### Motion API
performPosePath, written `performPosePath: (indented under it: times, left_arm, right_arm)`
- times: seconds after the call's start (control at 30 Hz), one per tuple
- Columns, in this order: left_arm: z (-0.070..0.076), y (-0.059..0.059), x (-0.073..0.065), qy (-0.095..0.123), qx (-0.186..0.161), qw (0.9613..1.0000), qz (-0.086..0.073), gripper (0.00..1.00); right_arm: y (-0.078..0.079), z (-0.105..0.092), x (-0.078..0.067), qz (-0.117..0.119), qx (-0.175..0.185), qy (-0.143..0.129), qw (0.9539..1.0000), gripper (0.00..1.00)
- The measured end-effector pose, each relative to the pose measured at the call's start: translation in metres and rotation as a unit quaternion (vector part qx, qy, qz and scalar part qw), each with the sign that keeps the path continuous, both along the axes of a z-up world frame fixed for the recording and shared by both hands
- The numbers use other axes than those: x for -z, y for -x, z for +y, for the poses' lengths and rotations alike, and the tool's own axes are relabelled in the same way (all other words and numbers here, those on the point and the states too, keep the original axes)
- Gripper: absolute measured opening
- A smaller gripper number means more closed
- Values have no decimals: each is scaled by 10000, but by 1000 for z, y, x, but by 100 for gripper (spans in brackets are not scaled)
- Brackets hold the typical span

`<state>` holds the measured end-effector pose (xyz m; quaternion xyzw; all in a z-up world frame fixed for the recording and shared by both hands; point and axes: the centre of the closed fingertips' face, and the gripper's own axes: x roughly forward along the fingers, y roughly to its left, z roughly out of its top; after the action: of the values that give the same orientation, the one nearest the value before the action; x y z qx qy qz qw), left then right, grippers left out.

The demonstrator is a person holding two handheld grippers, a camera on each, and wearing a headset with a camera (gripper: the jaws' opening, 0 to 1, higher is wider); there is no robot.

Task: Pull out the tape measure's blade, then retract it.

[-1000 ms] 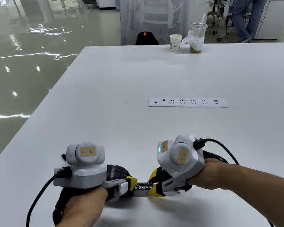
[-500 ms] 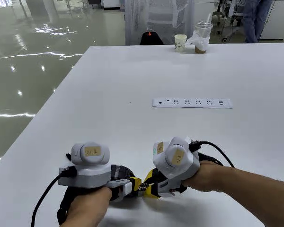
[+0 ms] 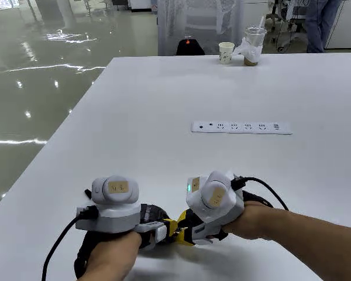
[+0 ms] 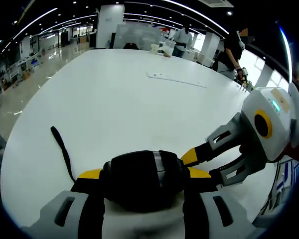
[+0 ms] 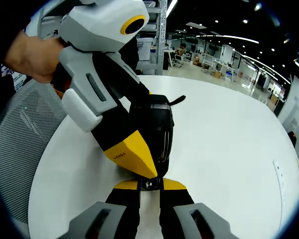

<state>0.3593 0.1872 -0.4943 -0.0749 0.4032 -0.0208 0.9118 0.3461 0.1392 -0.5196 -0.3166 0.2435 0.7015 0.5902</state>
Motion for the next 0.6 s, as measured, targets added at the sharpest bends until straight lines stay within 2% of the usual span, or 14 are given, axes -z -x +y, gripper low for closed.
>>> performPosePath:
  times: [0.6]
  left_arm:
    - [-1, 0, 0, -9, 29, 10000, 7, 61]
  right_arm:
    - [0, 0, 1, -53, -23, -26, 10000, 12]
